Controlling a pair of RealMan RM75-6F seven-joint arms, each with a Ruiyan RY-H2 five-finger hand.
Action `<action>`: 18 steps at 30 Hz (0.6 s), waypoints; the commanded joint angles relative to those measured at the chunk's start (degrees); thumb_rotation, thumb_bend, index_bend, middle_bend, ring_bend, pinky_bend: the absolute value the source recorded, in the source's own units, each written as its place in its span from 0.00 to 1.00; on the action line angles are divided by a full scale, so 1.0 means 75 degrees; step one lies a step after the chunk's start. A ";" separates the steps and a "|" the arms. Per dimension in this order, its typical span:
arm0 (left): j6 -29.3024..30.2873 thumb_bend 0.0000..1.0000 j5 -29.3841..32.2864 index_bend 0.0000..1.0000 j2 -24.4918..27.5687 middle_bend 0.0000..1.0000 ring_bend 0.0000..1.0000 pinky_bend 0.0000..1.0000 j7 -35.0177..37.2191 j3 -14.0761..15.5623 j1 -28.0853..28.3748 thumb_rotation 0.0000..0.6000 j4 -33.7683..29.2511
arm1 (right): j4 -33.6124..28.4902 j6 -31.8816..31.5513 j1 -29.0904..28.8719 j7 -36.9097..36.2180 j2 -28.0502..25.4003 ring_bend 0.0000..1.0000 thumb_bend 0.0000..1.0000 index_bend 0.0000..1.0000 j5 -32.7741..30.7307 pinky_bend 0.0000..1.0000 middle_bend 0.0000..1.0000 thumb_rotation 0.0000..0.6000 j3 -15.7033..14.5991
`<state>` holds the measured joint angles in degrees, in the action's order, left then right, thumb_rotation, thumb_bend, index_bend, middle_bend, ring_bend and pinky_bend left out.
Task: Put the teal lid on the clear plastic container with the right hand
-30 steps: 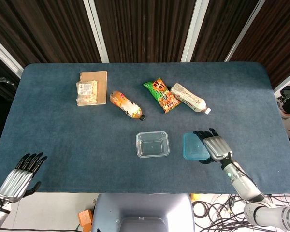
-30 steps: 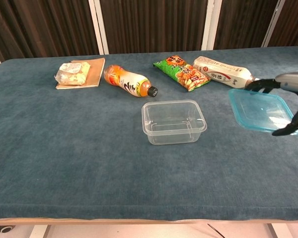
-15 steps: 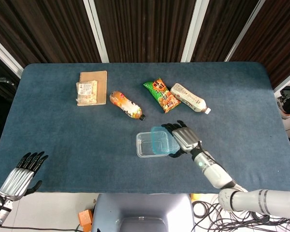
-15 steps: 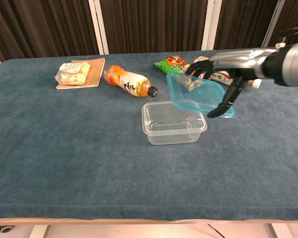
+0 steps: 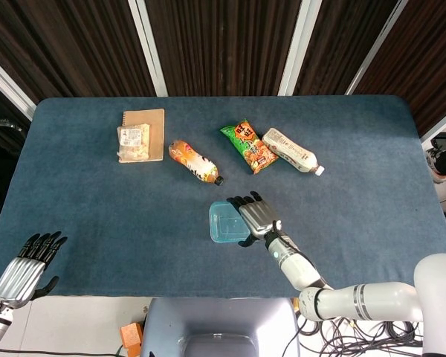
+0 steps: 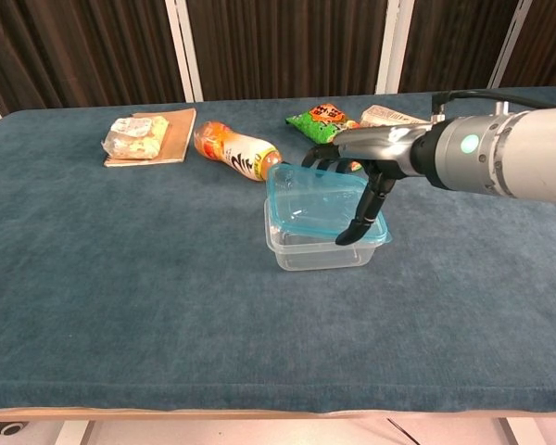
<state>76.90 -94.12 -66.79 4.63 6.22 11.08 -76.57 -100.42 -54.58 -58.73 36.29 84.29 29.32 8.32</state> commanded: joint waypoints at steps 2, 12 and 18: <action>0.0001 0.35 -0.0020 0.00 -0.0008 0.03 0.03 0.04 -0.0005 0.0007 0.0003 1.00 0.0004 | 0.0057 -0.0007 -0.0021 -0.0040 0.0033 0.16 0.10 0.67 -0.0025 0.03 0.36 1.00 -0.0027; -0.0063 0.34 -0.0010 0.00 -0.0021 0.03 0.03 0.04 0.0028 0.0001 0.0034 1.00 0.0037 | 0.0246 0.0033 -0.0054 -0.0150 0.0124 0.16 0.10 0.67 -0.0033 0.03 0.36 1.00 -0.0071; -0.0020 0.35 -0.0011 0.00 0.0000 0.03 0.03 0.04 0.0061 -0.0009 0.0021 1.00 0.0051 | 0.0396 -0.0019 -0.0078 -0.0166 0.0263 0.16 0.10 0.67 -0.0001 0.03 0.36 1.00 -0.0085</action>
<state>76.78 -94.20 -66.78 5.10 6.16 11.24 -76.18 -97.47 -54.69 -59.30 35.06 86.24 29.34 7.68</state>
